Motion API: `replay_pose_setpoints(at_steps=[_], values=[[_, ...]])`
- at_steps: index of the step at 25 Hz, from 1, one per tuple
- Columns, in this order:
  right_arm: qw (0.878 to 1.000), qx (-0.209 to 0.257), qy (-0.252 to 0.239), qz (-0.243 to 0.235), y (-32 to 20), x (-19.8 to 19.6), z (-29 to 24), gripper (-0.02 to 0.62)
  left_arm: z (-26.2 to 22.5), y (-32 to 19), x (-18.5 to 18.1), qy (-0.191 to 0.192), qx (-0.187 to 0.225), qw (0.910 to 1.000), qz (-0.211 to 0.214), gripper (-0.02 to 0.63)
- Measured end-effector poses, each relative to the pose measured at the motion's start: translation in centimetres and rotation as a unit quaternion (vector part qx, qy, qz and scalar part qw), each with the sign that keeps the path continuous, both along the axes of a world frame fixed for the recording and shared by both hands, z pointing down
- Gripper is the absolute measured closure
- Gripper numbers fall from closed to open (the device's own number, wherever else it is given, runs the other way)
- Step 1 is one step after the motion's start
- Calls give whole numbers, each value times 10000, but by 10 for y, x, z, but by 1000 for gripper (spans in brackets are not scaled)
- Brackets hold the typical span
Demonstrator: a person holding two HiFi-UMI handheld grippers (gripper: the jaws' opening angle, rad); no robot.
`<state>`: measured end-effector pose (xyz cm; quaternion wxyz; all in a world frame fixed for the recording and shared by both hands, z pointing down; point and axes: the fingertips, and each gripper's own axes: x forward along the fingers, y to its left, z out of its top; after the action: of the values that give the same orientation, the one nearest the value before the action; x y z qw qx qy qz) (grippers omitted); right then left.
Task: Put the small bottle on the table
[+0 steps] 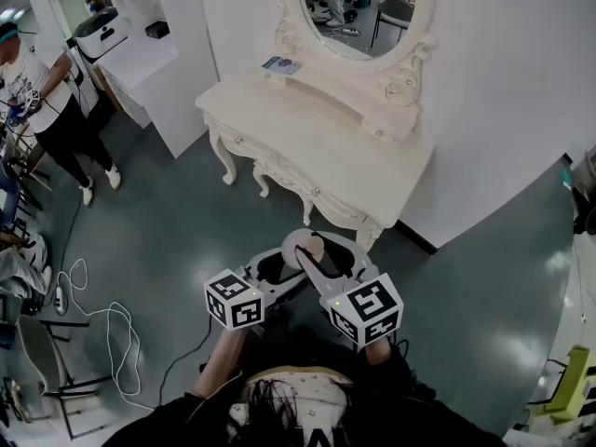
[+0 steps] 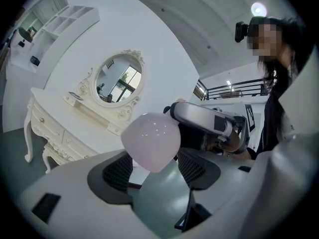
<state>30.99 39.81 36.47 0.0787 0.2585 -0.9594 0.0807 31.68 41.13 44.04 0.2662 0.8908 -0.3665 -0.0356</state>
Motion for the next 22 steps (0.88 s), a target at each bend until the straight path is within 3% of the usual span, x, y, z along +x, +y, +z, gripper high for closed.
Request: replay_pose_setpoints(at_steps=[11, 22], values=[[10000, -55, 36, 69, -43, -52, -3, 445, -3, -42, -52, -12, -32, 9999, 102, 334], [9999, -43, 64, 124, -87, -139, -7, 445, -7, -87, -140, -52, -9, 9998, 183, 334]])
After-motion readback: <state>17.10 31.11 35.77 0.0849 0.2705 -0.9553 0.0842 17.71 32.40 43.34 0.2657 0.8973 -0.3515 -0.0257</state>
